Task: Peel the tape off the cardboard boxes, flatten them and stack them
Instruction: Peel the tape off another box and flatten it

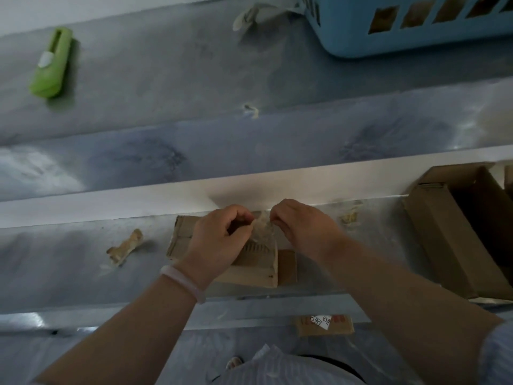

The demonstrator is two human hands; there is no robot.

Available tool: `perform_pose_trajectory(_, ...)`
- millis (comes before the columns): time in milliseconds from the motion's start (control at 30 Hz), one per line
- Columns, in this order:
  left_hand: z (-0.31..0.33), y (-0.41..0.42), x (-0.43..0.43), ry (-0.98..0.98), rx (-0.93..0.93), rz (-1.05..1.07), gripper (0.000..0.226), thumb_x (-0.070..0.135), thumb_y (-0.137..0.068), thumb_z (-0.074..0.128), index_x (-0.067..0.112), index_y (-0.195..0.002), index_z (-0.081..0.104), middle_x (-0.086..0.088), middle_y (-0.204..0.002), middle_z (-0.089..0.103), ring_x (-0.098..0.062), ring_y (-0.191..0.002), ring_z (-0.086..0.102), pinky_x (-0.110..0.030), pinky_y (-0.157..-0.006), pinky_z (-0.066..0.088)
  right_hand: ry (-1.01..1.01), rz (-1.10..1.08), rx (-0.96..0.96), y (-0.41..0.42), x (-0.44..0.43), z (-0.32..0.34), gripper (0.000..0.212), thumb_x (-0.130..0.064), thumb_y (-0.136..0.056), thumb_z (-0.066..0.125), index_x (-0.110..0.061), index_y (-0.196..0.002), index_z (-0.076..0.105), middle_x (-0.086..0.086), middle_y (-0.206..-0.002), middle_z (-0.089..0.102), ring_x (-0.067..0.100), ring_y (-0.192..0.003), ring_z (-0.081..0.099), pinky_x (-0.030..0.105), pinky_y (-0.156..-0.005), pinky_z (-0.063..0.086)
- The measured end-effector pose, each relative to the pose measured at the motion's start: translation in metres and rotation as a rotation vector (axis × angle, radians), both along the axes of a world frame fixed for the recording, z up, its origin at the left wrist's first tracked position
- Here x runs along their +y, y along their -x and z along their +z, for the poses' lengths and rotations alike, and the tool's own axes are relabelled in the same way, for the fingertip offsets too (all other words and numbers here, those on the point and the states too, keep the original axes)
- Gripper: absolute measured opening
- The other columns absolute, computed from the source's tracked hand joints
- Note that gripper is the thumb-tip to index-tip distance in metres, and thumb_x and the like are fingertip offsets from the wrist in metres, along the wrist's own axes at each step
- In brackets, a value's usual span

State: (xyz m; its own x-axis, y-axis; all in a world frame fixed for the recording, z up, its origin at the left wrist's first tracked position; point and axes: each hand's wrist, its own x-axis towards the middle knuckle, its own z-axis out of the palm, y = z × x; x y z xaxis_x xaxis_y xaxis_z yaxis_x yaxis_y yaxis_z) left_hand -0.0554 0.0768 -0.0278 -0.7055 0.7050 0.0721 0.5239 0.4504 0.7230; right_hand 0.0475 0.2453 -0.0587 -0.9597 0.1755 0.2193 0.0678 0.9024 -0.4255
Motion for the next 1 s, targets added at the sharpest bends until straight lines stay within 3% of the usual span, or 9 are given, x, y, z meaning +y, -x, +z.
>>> perform_pose_trajectory(133, 0.002, -0.002, 0.000, 0.035, 0.069, -0.016, 0.022, 0.049, -0.075, 0.054, 0.035, -0.090, 0.062, 0.018, -0.086, 0.065, -0.001, -0.082, 0.060, -0.037, -0.076, 0.053, -0.120, 0.088, 0.065, 0.005, 0.001, 0.010, 0.018, -0.022, -0.087, 0.043, -0.013, -0.088, 0.058, 0.006, -0.086, 0.059, 0.024, -0.067, 0.057, 0.027, -0.058, 0.039)
perform_pose_trajectory(333, 0.000, 0.000, 0.001, 0.033, 0.105, -0.014, 0.040, 0.058, -0.075, 0.060, 0.039, -0.110, 0.054, 0.024, -0.094, 0.066, 0.001, -0.094, 0.060, -0.037, -0.088, 0.050, -0.020, 0.141, 0.086, 0.009, -0.005, 0.019, 0.008, -0.006, -0.082, 0.054, -0.009, -0.089, 0.055, 0.008, -0.089, 0.056, 0.026, -0.075, 0.054, 0.027, -0.065, 0.037)
perform_pose_trajectory(433, 0.000, 0.002, 0.000, 0.065, 0.142, -0.055, 0.038, 0.056, -0.077, 0.058, 0.040, -0.111, 0.059, 0.025, -0.096, 0.065, 0.002, -0.094, 0.059, -0.035, -0.089, 0.050, 0.123, 0.121, 0.095, 0.002, -0.012, 0.021, 0.014, -0.019, -0.092, 0.044, -0.012, -0.094, 0.055, 0.004, -0.094, 0.056, 0.020, -0.083, 0.053, 0.027, -0.071, 0.041)
perform_pose_trajectory(600, 0.001, 0.003, 0.001, 0.046, 0.157, -0.093, 0.039, 0.062, -0.073, 0.053, 0.034, -0.093, 0.072, 0.021, -0.093, 0.069, 0.004, -0.089, 0.060, -0.031, -0.084, 0.050, 0.495, -0.043, 0.007, -0.011, -0.022, 0.028, 0.011, -0.013, -0.095, 0.052, -0.020, -0.087, 0.056, -0.009, -0.085, 0.059, 0.002, -0.077, 0.052, 0.013, -0.070, 0.039)
perform_pose_trajectory(733, -0.003, 0.008, 0.000, 0.014, 0.110, -0.097, 0.016, 0.043, -0.076, 0.069, 0.031, -0.086, 0.075, 0.022, -0.096, 0.067, 0.003, -0.093, 0.060, -0.033, -0.090, 0.049, 0.932, -0.272, 0.122, -0.021, -0.019, 0.014, 0.015, -0.020, -0.094, 0.059, -0.033, -0.095, 0.065, -0.010, -0.097, 0.072, 0.007, -0.092, 0.068, 0.040, -0.089, 0.055)
perform_pose_trajectory(767, -0.004, 0.009, 0.000, 0.008, 0.105, -0.101, 0.010, 0.037, -0.077, 0.070, 0.031, -0.085, 0.074, 0.022, -0.096, 0.067, 0.003, -0.094, 0.060, -0.034, -0.090, 0.049, 0.923, -0.249, 0.095, -0.026, -0.019, 0.014, 0.021, -0.028, -0.091, 0.064, -0.041, -0.107, 0.064, -0.015, -0.111, 0.069, 0.004, -0.104, 0.064, 0.039, -0.096, 0.052)
perform_pose_trajectory(833, -0.004, 0.008, 0.000, 0.006, 0.101, -0.103, 0.008, 0.035, -0.077, 0.068, 0.032, -0.082, 0.073, 0.024, -0.092, 0.065, 0.002, -0.092, 0.060, -0.033, -0.089, 0.049, 0.814, -0.117, -0.109, -0.034, -0.022, 0.014, 0.065, -0.044, -0.081, 0.072, -0.046, -0.139, 0.042, -0.023, -0.139, 0.045, -0.003, -0.126, 0.044, 0.028, -0.107, 0.038)
perform_pose_trajectory(900, -0.002, 0.005, 0.000, 0.006, 0.109, -0.102, 0.006, 0.037, -0.075, 0.063, 0.034, -0.076, 0.068, 0.022, -0.087, 0.063, -0.002, -0.087, 0.060, -0.034, -0.084, 0.050, 0.628, -0.040, -0.246, -0.037, -0.030, 0.011, 0.093, -0.048, -0.076, 0.076, -0.039, -0.151, 0.020, -0.022, -0.141, 0.032, -0.006, -0.128, 0.028, 0.016, -0.105, 0.025)
perform_pose_trajectory(1000, -0.001, 0.003, -0.001, 0.015, 0.111, -0.109, 0.004, 0.032, -0.077, 0.062, 0.034, -0.075, 0.060, 0.019, -0.086, 0.060, -0.007, -0.087, 0.060, -0.034, -0.083, 0.050, 0.636, -0.067, -0.189, -0.035, -0.039, -0.001, 0.096, -0.045, -0.073, 0.079, -0.042, -0.148, 0.019, -0.021, -0.134, 0.035, 0.000, -0.128, 0.033, 0.017, -0.107, 0.029)
